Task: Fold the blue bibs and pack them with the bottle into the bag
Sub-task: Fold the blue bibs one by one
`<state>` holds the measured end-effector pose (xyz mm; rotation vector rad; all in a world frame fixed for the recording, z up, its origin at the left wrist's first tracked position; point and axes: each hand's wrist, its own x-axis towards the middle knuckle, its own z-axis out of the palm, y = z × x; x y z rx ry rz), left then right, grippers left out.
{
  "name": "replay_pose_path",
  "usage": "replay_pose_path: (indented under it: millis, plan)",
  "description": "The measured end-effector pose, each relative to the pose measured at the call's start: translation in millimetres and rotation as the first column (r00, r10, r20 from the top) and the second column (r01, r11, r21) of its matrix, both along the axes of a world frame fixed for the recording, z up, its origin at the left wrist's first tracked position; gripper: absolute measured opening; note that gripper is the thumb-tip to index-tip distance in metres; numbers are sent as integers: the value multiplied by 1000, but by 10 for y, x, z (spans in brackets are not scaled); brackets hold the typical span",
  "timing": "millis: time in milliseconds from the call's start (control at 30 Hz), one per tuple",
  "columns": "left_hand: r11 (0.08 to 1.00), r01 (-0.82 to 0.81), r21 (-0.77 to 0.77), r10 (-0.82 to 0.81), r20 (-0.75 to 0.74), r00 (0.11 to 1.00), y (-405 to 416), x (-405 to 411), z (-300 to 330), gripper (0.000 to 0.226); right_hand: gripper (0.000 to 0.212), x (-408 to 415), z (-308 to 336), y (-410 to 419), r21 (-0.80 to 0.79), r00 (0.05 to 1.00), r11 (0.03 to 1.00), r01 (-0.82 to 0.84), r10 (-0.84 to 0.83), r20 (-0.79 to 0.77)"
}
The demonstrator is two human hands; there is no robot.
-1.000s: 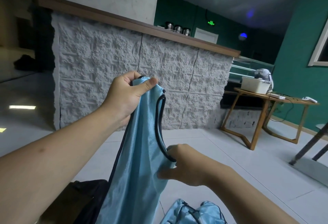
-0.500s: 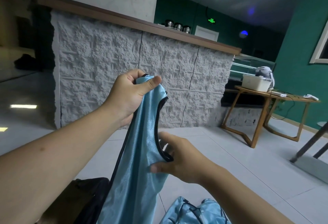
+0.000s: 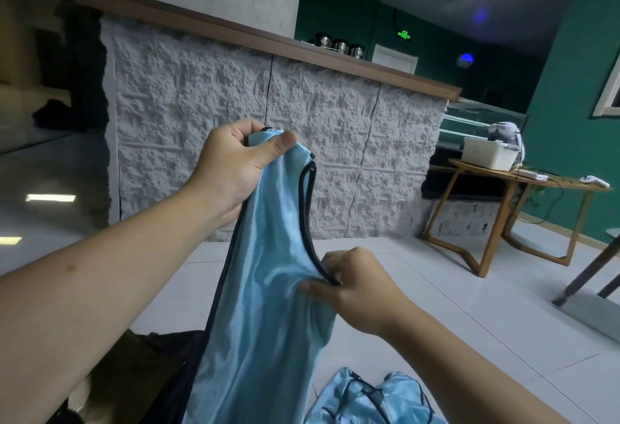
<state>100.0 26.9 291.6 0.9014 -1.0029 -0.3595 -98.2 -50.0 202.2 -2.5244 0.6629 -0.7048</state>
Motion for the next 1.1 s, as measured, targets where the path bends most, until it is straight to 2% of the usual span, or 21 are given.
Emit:
replay_pose_path:
  millis: [133,200,267,300,367,433,567,633,767,867,967,1100]
  plan:
    - [1000,26,-10,-26,-3,1000,27,-6,45,41,40,19,-43,9,80,990,997,12,-23,140]
    - [999,54,-4,-54,-12,998,28,-54,50,45,34,58,-97,60,179,981,984,5,-40,191]
    - [997,74,4,-74,-15,997,18,-97,44,41,56,106,-172,114,316,984,948,-23,-35,176]
    - [997,78,7,-78,-9,997,14,-111,44,38,58,135,-212,145,346,987,937,-39,-18,160]
    - [998,62,14,-62,14,998,11,-98,55,33,31,166,-246,188,392,989,919,-42,-19,149]
    - [1000,16,13,-17,38,999,26,-26,73,30,17,125,-194,174,507,987,861,-39,-47,157]
    - [988,-153,-1,152,76,985,31,169,65,36,16,-54,7,51,646,967,749,-148,-28,254]
    - [980,-201,8,200,47,979,26,240,56,37,17,-113,74,5,696,942,677,-238,-15,336]
    - [971,-227,77,230,-22,973,13,318,50,38,28,-151,132,-64,746,915,594,-302,-39,402]
    - [971,-172,169,197,-144,970,11,296,67,39,33,-174,135,-82,788,927,542,-293,-39,372]
    - [969,-91,230,152,-262,953,16,280,86,35,42,-219,86,-113,841,957,467,-275,48,286]
    - [951,-47,306,144,-302,942,-26,377,-17,35,42,-242,-55,-126,894,975,388,-224,92,204]
